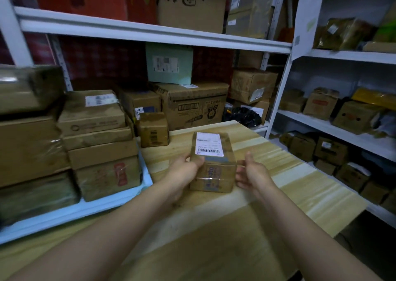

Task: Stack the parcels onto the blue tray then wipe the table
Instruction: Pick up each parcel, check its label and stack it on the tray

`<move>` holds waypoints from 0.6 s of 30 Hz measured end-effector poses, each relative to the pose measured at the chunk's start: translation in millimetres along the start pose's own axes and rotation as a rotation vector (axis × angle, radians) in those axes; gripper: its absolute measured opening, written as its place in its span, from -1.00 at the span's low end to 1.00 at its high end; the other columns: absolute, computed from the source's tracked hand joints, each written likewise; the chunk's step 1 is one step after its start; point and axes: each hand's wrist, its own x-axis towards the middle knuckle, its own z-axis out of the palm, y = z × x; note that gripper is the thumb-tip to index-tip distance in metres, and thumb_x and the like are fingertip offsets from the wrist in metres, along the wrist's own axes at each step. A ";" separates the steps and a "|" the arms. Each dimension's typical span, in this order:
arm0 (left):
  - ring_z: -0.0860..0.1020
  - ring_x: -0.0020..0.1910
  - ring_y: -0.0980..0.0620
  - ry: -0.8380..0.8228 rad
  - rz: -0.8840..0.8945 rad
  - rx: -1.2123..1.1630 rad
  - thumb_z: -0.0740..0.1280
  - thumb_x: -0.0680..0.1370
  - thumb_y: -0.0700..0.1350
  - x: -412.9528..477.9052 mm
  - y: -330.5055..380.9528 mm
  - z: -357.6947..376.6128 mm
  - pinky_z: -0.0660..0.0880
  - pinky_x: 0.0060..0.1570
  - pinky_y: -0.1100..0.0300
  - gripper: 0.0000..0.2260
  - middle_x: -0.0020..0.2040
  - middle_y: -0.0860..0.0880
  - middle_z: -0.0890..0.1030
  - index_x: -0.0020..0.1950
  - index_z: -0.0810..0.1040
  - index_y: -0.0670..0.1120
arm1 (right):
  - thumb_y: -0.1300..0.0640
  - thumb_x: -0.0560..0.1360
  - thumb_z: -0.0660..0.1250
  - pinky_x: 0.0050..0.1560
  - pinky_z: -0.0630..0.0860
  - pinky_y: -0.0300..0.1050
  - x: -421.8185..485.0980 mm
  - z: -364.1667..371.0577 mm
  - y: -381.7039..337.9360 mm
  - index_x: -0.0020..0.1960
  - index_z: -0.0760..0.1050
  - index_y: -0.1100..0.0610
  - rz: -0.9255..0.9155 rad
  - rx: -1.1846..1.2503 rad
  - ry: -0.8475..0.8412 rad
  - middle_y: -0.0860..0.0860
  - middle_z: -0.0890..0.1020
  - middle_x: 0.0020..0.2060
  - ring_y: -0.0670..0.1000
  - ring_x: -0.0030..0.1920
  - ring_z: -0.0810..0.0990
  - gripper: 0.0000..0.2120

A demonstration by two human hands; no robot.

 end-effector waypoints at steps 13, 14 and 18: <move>0.55 0.09 0.05 0.137 0.126 -0.173 0.34 0.58 -0.15 -69.0 -4.5 -45.3 0.47 -0.05 0.25 -0.74 0.18 -0.01 0.57 0.27 0.46 -0.09 | -0.06 0.66 0.19 0.32 0.48 0.18 -73.3 14.3 -9.7 -0.07 0.54 0.01 0.046 0.252 -0.247 0.06 0.65 -0.10 0.08 0.02 0.61 -0.76; 0.55 0.16 0.04 0.142 0.149 -0.174 0.34 0.58 -0.15 -72.8 -3.9 -48.5 0.47 0.05 0.21 -0.72 0.22 -0.02 0.56 0.28 0.47 -0.08 | -0.06 0.66 0.18 0.29 0.49 0.18 -75.9 14.2 -10.9 -0.05 0.54 0.02 0.045 0.283 -0.264 0.08 0.66 -0.08 0.09 0.00 0.63 -0.75; 0.55 0.14 0.08 0.131 0.207 -0.199 0.31 0.59 -0.20 -84.8 -0.8 -57.7 0.46 0.12 0.21 -0.71 0.24 0.00 0.57 0.31 0.46 -0.05 | -0.09 0.67 0.13 0.21 0.53 0.17 -82.5 18.2 -9.7 0.10 0.55 0.02 0.017 0.420 -0.330 0.13 0.67 0.07 0.15 0.05 0.64 -0.72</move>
